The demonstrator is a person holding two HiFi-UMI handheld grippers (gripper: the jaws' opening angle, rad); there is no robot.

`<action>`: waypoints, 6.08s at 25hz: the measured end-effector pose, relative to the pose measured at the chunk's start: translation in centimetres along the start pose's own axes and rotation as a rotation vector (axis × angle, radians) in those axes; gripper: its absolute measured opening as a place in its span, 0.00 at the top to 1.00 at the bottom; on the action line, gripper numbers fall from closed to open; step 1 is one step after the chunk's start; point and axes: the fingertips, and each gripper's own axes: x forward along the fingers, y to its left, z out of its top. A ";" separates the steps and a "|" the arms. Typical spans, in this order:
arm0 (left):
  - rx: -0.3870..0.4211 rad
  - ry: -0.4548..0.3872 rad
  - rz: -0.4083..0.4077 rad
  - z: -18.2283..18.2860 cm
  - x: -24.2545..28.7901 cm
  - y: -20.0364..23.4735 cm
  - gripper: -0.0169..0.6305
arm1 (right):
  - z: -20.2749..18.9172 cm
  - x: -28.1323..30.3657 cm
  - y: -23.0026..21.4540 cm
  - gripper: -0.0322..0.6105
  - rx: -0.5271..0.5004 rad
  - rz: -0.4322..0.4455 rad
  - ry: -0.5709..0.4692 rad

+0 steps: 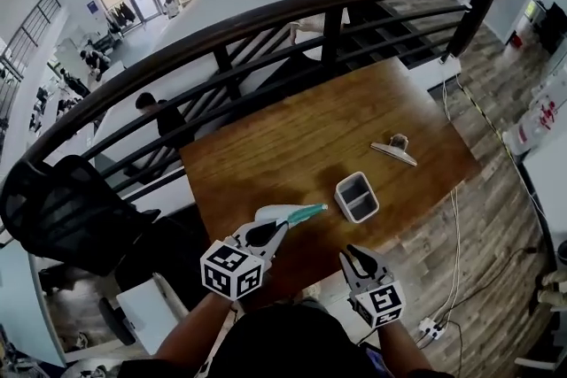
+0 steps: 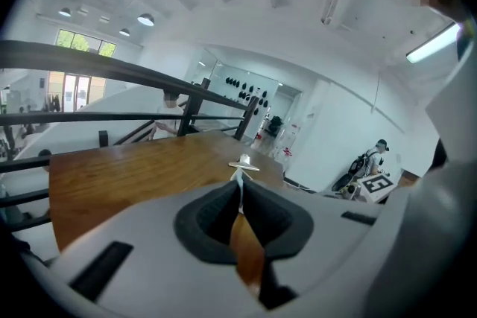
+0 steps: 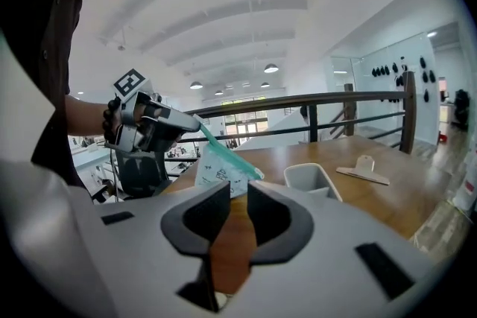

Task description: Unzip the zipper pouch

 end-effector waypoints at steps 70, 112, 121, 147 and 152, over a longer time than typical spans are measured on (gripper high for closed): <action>-0.374 -0.170 0.279 -3.6 -11.6 8.1 0.79 | 6.6 9.7 8.0 0.94 -0.287 0.512 -0.022; -0.380 0.040 -0.049 -2.0 -1.8 -1.2 0.73 | 5.7 7.5 10.0 0.94 -0.625 0.454 0.013; -0.439 0.031 -0.086 -2.8 -2.4 -1.2 0.81 | 4.8 7.3 9.6 0.94 -0.574 0.457 0.028; -0.476 0.081 -0.196 -4.4 -2.4 -0.2 0.80 | 3.6 7.4 9.9 0.94 -0.583 0.462 0.060; -0.469 0.089 -0.229 -4.2 -2.4 -0.7 0.80 | 3.4 7.2 9.5 0.94 -0.580 0.447 0.064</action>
